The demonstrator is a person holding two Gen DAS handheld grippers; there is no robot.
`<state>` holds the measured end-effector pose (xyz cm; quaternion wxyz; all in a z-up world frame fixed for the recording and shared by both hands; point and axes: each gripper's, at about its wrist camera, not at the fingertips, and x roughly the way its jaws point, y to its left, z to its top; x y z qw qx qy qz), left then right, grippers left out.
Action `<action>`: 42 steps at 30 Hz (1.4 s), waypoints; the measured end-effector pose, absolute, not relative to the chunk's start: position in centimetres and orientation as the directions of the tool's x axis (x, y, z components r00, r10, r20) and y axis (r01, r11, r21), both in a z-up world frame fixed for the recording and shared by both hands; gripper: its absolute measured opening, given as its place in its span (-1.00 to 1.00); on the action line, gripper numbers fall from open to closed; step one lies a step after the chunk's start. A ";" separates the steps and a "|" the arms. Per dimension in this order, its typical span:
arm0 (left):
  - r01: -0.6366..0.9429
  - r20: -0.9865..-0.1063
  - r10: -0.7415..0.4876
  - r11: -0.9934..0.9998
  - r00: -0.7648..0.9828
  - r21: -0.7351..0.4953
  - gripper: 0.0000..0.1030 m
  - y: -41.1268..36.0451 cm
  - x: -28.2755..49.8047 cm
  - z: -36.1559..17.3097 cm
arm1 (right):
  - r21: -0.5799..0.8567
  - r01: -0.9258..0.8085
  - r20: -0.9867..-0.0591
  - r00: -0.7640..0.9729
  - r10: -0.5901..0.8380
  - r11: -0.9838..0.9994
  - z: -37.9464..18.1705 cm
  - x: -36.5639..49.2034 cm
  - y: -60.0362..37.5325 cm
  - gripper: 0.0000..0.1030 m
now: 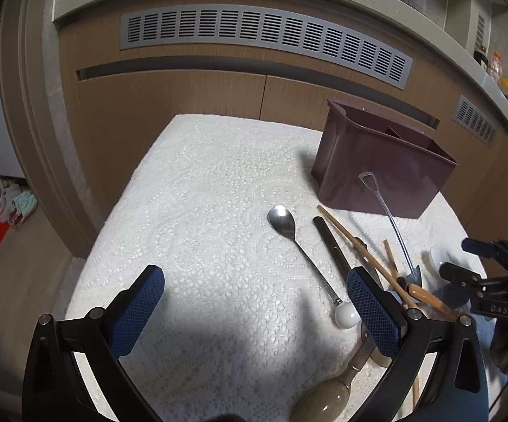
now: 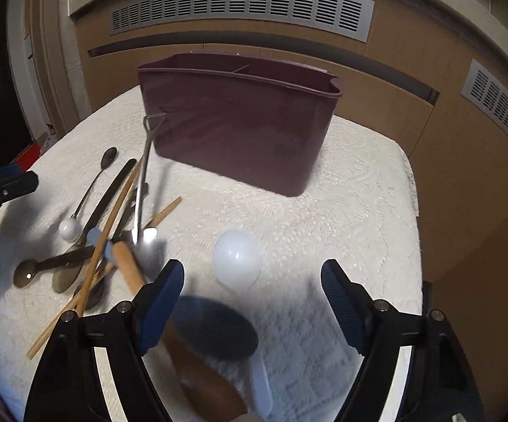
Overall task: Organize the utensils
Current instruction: 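Reach the right tool to the white plastic spoon and close on it, then lower the left tool onto the white ball-ended spoon handle and grasp it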
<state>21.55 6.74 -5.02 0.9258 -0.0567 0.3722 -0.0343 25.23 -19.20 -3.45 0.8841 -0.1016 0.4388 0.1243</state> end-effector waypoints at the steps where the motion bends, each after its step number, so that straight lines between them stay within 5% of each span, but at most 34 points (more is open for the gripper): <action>1: 0.026 -0.694 -0.103 0.992 0.712 -0.121 1.00 6.7 21.5 -5.0 | -0.056 -0.324 -0.809 0.569 0.147 0.944 -3.8 25.8 -19.1 0.48; 6: 0.037 -0.745 -0.115 0.992 0.657 -0.121 1.00 6.6 21.5 -6.0 | -0.051 -0.360 -0.825 0.540 0.164 0.932 -5.0 26.8 -18.6 0.31; 9: 0.014 -0.750 -0.075 0.996 0.657 -0.088 1.00 6.2 21.5 -6.1 | -0.051 -0.356 -0.842 0.518 0.151 0.933 -5.3 26.5 -18.5 -0.40; 10: 0.011 -0.752 -0.074 0.996 0.655 -0.088 1.00 6.0 21.7 -6.1 | -0.046 -0.341 -0.837 0.526 0.150 0.939 -5.0 26.1 -18.6 -0.43; 15: 0.062 -0.742 -0.118 0.993 0.660 -0.102 0.89 4.4 22.8 -5.5 | 0.019 -0.290 -0.818 0.546 0.182 0.957 -3.3 23.8 -19.7 -0.43; 18: 0.118 -0.782 -0.193 0.981 0.592 -0.153 0.12 3.4 23.4 -5.8 | 0.024 -0.243 -0.810 0.564 0.162 0.970 -3.1 23.0 -20.2 -0.43; 21: 0.198 -0.791 -0.225 0.971 0.568 -0.134 -0.17 2.1 21.6 -6.5 | 0.030 -0.224 -0.785 0.598 0.162 0.974 -2.7 21.7 -20.7 -0.43; 38: 0.141 -0.793 -0.145 0.987 0.591 -0.076 -0.19 -1.2 22.3 -7.8 | 0.019 -0.224 -0.773 0.615 0.157 0.974 -3.0 19.6 -18.8 -0.41; 42: 0.143 -0.783 -0.152 0.986 0.603 -0.082 -0.48 -1.0 22.1 -7.4 | 0.014 -0.210 -0.774 0.617 0.143 0.978 -2.9 19.5 -18.9 -0.41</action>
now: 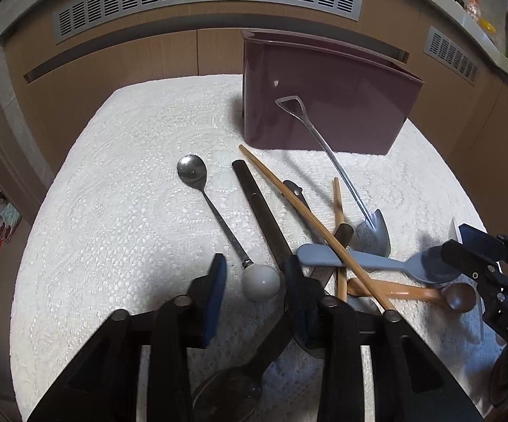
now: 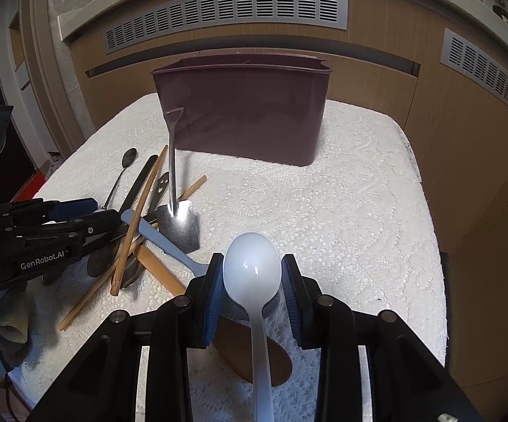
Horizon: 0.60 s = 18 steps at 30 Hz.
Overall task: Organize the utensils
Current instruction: 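Lower the left tool onto the white ball-ended spoon handle and grasp it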
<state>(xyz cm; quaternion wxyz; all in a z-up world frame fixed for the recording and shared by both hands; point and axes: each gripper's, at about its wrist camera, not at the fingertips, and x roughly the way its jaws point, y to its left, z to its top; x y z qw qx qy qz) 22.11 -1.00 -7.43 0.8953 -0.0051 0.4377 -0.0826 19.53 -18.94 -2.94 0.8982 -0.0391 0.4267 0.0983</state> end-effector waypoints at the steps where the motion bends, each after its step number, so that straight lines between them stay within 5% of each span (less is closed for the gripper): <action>1: 0.147 -0.778 -0.158 0.985 0.608 -0.086 -0.62 -0.9 21.9 -7.2 | 0.011 -0.205 -0.772 0.620 0.138 0.979 -2.9 19.4 -19.0 -0.41; 4: 0.164 -0.740 -0.170 0.983 0.651 -0.081 -0.78 -0.7 20.9 -5.8 | 0.006 -0.191 -0.763 0.634 0.128 0.982 -2.3 19.0 -19.0 -0.41; 18: 0.204 -0.588 -0.197 0.977 0.784 -0.055 -0.78 1.3 15.3 0.8 | -0.026 -0.192 -0.693 0.711 0.121 0.981 1.1 16.7 -18.2 -0.41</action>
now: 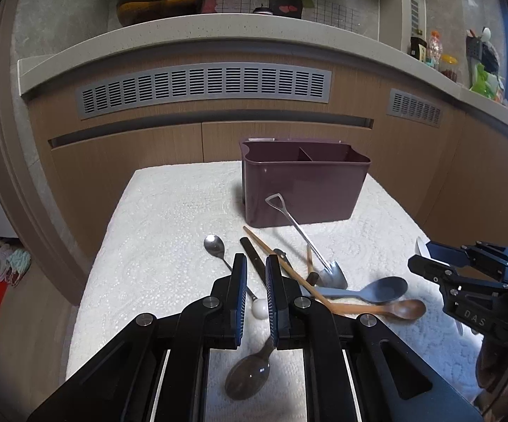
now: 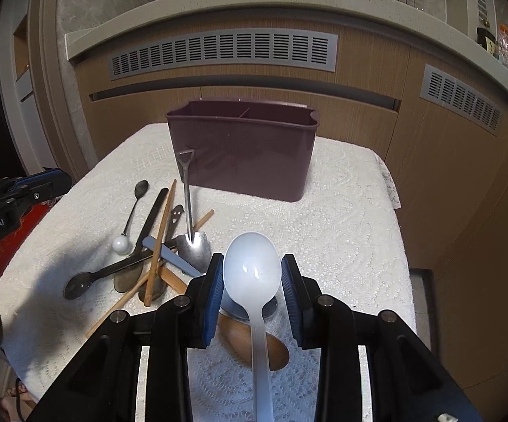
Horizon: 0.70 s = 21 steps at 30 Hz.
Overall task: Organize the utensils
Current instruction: 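Lower the left tool onto the white ball-ended spoon handle and grasp it, then lift both spoons and lower them into the maroon caddy with both tools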
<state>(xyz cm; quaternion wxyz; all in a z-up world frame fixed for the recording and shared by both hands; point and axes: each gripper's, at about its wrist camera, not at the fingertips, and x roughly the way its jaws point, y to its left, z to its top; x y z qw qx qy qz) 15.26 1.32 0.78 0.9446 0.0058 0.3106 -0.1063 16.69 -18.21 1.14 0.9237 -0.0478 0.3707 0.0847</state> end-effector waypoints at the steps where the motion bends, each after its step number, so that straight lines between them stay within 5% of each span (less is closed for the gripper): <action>1: 0.212 -0.591 -0.211 0.975 0.779 -0.068 -0.75 1.4 15.0 0.5 | -0.029 -0.192 -0.690 0.714 0.119 0.981 1.2 16.6 -18.2 -0.41; 6: 0.195 -0.656 -0.228 0.973 0.719 -0.124 -0.42 1.7 14.9 -2.9 | -0.021 -0.175 -0.703 0.703 0.110 0.984 0.3 16.4 -18.8 -0.41; 21: 0.097 -0.787 -0.162 0.987 0.595 -0.130 -0.37 -1.0 21.7 -7.9 | 0.032 -0.149 -0.743 0.657 0.123 0.988 -2.9 17.3 -20.2 -0.41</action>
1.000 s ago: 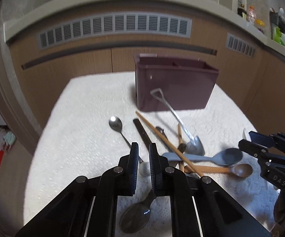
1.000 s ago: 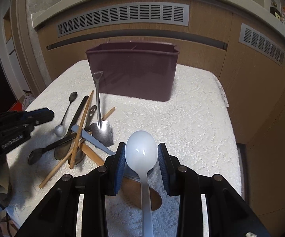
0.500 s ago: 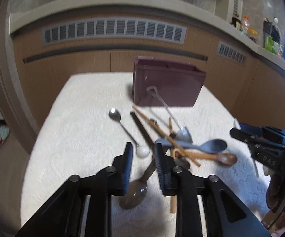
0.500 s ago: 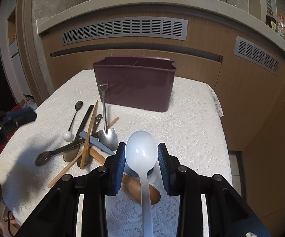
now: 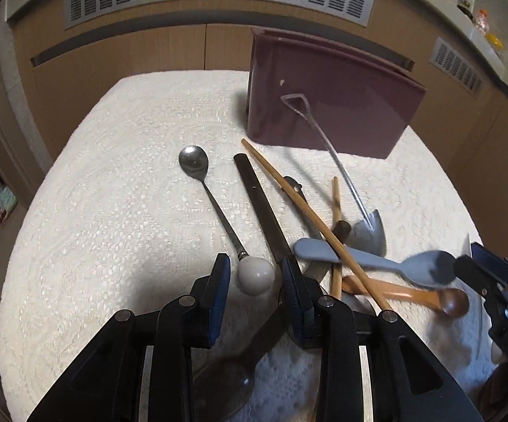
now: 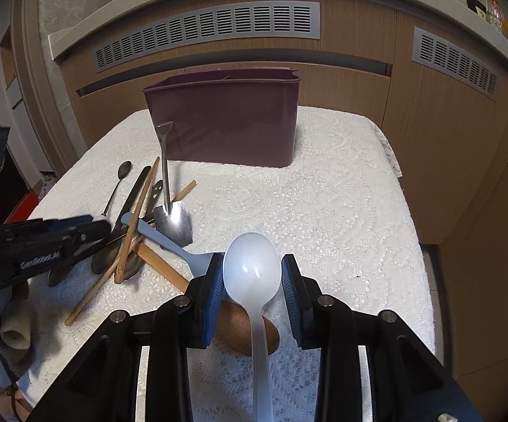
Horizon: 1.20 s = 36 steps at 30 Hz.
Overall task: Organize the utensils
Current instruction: 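Lift both spoons and lower them into the maroon caddy with both tools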
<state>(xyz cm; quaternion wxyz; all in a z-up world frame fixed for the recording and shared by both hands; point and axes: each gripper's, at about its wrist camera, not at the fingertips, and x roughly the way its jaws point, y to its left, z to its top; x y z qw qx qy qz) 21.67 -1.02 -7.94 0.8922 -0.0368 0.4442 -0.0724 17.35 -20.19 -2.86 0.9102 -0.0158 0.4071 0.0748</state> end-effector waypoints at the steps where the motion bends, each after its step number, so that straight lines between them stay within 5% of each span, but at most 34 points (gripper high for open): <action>1: 0.093 -0.787 -0.158 0.987 0.597 -0.128 -0.37 -1.0 21.8 -7.9 | 0.032 -0.148 -0.746 0.654 0.122 0.989 -3.0 17.4 -20.2 -0.41; 4: 0.101 -0.784 -0.150 0.989 0.602 -0.111 -0.56 -0.7 21.5 -7.9 | 0.034 -0.144 -0.755 0.644 0.120 0.989 -3.4 17.8 -20.2 -0.41; 14: 0.167 -0.631 -0.137 0.986 0.764 -0.013 -0.56 1.4 14.9 -1.4 | 0.024 -0.150 -0.712 0.692 0.122 0.988 -1.2 17.1 -19.9 -0.41; 26: 0.210 -0.484 -0.201 0.977 0.852 -0.037 -0.56 1.7 13.1 6.1 | 0.013 -0.173 -0.644 0.752 0.141 0.985 3.2 16.4 -19.3 -0.42; 36: 0.377 -0.312 -0.423 0.904 0.850 -0.200 -0.56 1.4 20.8 18.8 | 0.001 -0.265 -0.341 0.906 0.250 0.964 19.1 20.3 -19.8 -0.42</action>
